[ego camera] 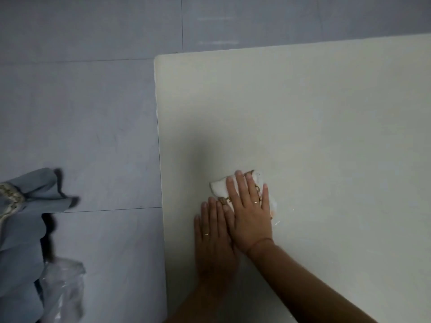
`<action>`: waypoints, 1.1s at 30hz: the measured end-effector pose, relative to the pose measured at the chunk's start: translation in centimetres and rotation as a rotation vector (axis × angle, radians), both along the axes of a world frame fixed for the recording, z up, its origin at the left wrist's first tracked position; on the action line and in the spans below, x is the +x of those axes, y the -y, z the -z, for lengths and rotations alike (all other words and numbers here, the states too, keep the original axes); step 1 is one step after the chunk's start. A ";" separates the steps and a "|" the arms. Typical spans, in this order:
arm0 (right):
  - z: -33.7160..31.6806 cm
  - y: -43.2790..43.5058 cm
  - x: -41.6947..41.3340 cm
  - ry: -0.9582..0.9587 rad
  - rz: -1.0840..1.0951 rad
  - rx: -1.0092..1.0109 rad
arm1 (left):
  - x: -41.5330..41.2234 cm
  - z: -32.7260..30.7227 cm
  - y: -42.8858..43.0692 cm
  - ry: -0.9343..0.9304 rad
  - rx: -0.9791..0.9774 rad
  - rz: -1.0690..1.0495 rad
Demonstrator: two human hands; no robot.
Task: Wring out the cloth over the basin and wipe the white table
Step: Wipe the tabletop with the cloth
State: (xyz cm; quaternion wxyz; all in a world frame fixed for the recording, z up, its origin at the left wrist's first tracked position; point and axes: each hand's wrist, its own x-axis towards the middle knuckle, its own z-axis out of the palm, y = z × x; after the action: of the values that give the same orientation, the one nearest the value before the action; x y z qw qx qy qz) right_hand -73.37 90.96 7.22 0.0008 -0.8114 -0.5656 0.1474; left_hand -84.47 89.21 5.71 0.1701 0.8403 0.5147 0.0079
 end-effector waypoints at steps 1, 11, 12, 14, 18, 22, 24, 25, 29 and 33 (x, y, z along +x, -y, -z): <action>0.0 0.6 0.8 0.007 -0.110 0.002 | 0.0 -0.1 0.0 0.008 -0.005 -0.004; 0.0 3.8 1.8 0.022 0.361 -0.044 | 0.2 -0.4 0.0 0.002 0.003 -0.054; 0.0 4.4 -0.3 0.014 0.226 -0.039 | 0.2 -0.4 -0.1 0.014 0.003 -0.061; 0.0 6.0 -0.6 0.006 -0.016 -0.022 | 0.3 -0.5 -0.1 0.037 0.014 -0.060; 0.2 8.8 6.9 0.054 0.062 -0.020 | 0.3 -0.4 0.1 0.086 0.073 -0.065; 0.4 9.5 7.4 0.009 0.530 0.019 | 0.2 -0.6 0.2 0.085 0.067 -0.062; 0.0 9.9 3.2 -0.027 0.477 0.019 | 0.2 -1.4 0.2 0.090 0.053 -0.064; -0.1 10.6 0.8 -0.027 0.354 0.011 | 0.2 -1.7 0.4 0.099 0.052 -0.059; -0.4 16.0 -1.7 -0.018 -0.179 -0.001 | -2.4 -2.0 5.8 0.119 0.097 -0.020; -0.2 18.9 5.4 0.034 0.109 -0.048 | -5.2 -1.5 14.7 0.098 -0.004 -0.046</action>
State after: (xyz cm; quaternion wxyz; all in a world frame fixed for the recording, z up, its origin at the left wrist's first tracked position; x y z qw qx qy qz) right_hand -67.94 72.10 7.43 -0.0203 -0.8430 -0.5169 0.1471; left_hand -89.65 74.50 7.22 0.1964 0.8266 0.5249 0.0519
